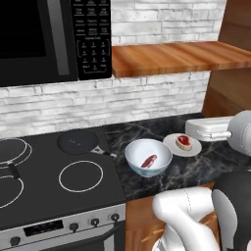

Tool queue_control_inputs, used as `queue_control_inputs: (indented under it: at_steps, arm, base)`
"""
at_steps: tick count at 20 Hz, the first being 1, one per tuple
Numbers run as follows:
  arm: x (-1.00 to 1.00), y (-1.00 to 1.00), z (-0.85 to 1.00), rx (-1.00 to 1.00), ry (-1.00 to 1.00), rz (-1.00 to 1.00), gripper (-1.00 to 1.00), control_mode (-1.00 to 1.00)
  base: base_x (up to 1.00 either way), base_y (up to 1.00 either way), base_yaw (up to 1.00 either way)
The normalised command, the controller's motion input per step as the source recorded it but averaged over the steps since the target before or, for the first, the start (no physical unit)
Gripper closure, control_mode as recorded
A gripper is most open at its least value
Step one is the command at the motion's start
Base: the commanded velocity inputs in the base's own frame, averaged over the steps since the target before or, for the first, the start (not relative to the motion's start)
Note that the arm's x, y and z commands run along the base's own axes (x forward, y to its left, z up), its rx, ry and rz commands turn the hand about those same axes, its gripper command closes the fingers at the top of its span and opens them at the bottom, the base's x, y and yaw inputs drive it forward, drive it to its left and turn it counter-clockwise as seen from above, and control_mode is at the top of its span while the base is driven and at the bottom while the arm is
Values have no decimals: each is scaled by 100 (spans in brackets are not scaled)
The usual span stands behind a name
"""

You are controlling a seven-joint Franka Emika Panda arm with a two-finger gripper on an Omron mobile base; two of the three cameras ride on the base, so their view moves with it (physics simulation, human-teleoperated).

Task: Place one of the steaks on the plate and the other in the bowl. Then place the bowl in the fridge.

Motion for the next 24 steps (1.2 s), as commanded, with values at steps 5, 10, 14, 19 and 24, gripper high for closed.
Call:
queue_control_inputs:
  at_steps: [5, 10, 14, 19, 24]
  arm:
    - [-7, -3, -12, 12, 23, 6, -100, -100]
    - [-15, -27, -8, 11, 24, 2, -100, -100]
    - [-2, 0, -18, 1, 30, 0, -100, -100]
    - [0, -7, -30, 0, 22, 0, -100, -100]
    - [-4, -23, -47, 0, 1, 0, -100, -100]
  base:
    - [0, 9, 0]
    - [0, 0, 0]
    - [0, 0, 0]
    - [0, 0, 0]
    - [0, 0, 0]
